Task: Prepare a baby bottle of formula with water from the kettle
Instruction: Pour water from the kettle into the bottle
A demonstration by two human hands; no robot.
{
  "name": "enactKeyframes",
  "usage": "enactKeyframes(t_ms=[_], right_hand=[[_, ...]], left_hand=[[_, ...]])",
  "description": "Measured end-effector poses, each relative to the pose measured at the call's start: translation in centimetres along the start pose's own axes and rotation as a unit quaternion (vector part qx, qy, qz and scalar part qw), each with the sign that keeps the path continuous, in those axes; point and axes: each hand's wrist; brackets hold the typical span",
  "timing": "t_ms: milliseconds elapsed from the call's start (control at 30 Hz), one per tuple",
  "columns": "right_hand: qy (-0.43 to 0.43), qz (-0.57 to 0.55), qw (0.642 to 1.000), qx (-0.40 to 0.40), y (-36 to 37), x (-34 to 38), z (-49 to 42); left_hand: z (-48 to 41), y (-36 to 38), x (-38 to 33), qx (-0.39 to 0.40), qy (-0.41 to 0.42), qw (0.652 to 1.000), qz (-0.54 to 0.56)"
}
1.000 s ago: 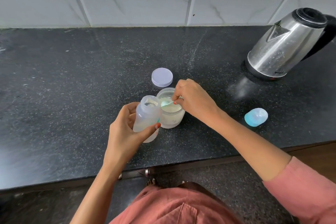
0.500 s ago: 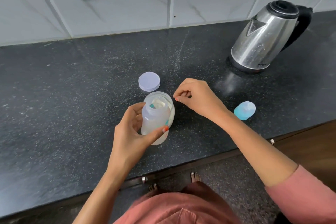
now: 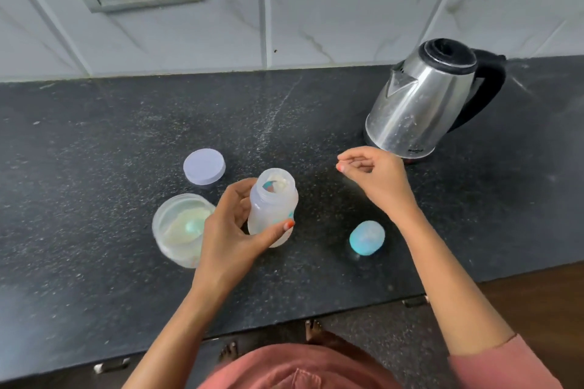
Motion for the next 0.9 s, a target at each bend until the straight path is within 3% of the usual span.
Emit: enactKeyframes(t_ms=[267, 567, 733, 900], right_hand=[[0.004, -0.148, 0.979, -0.141, -9.2, -4.0, -5.5], [-0.052, -0.152, 0.944, -0.288, -17.0, -6.5, -12.3], [-0.052, -0.14, 0.955, -0.254, -19.5, -7.8, -15.8], [-0.05, -0.146, 0.983, -0.096, -22.4, -9.4, -19.2]], left_hand=[[-4.4, 6.4, 2.5, -0.028, 0.016, 0.999, -0.022], [-8.2, 10.0, 3.6, -0.053, 0.012, 0.998, -0.04], [-9.9, 11.2, 4.1, -0.055, 0.006, 0.997, -0.049], [-11.4, 12.1, 4.3, -0.064, 0.001, 0.997, -0.046]])
Point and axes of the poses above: each hand's wrist, its own z-axis away from the middle knuckle, its own y-axis out of the palm, x = y × z, and after that the axes turned 10 degrees about y, right-handed
